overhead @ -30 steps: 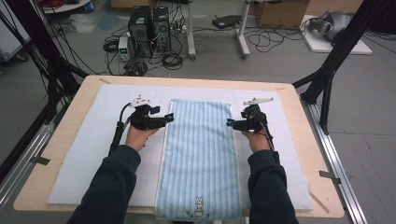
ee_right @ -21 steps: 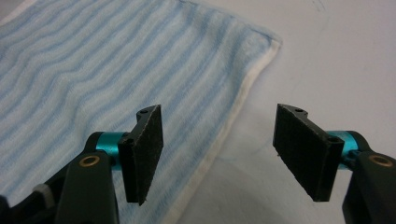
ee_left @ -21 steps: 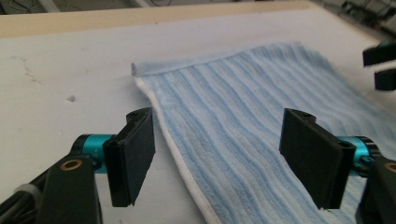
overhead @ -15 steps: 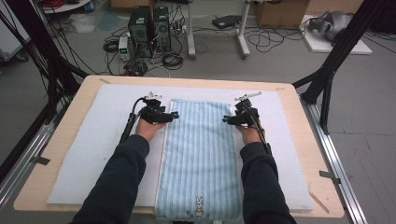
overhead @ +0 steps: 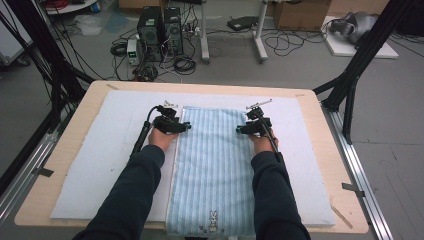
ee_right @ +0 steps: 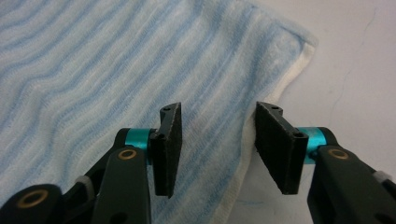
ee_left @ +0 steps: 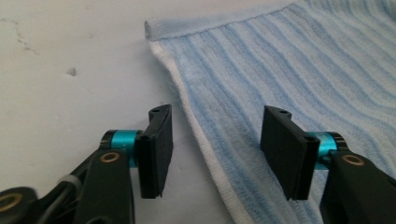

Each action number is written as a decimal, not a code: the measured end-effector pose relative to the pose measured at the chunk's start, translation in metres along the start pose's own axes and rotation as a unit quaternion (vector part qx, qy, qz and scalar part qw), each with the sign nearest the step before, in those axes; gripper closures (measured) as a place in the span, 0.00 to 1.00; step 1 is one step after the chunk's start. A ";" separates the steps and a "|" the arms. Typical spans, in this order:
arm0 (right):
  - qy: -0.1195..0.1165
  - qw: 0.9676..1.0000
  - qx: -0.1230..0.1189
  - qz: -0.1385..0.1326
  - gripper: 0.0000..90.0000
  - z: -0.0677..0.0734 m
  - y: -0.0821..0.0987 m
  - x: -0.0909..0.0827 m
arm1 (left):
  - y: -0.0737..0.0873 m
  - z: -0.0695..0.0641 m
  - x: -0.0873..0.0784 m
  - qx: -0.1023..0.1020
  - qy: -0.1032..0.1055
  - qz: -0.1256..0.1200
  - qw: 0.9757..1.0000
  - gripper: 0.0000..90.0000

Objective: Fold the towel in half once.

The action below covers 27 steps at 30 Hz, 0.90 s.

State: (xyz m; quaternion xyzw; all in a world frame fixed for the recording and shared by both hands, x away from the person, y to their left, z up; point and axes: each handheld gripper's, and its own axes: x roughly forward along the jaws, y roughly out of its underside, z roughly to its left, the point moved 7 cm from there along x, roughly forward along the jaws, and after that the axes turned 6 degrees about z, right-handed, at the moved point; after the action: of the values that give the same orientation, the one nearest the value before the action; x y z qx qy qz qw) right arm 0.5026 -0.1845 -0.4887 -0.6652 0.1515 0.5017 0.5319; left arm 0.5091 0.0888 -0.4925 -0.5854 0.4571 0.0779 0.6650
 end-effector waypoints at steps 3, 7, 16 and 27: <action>0.006 1.000 0.001 0.000 0.62 -0.001 0.000 0.000 | 0.001 -0.001 0.000 0.016 -0.021 0.002 1.000 0.60; 0.003 1.000 0.001 -0.007 0.75 0.000 0.001 -0.001 | 0.002 -0.006 -0.001 0.034 0.000 -0.001 0.999 0.84; 0.010 0.999 -0.039 -0.016 0.94 0.009 0.001 -0.005 | 0.004 -0.007 -0.009 0.014 0.023 -0.016 0.999 0.97; -0.004 0.998 -0.043 -0.048 0.94 0.015 0.002 -0.028 | -0.001 -0.013 -0.031 -0.003 0.066 -0.052 0.996 0.97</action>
State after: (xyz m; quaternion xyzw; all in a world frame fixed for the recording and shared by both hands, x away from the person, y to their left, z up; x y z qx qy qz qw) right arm 0.4811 -0.1817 -0.4659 -0.6921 0.0952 0.4844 0.5266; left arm 0.4857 0.0913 -0.4684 -0.6145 0.4684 0.0058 0.6348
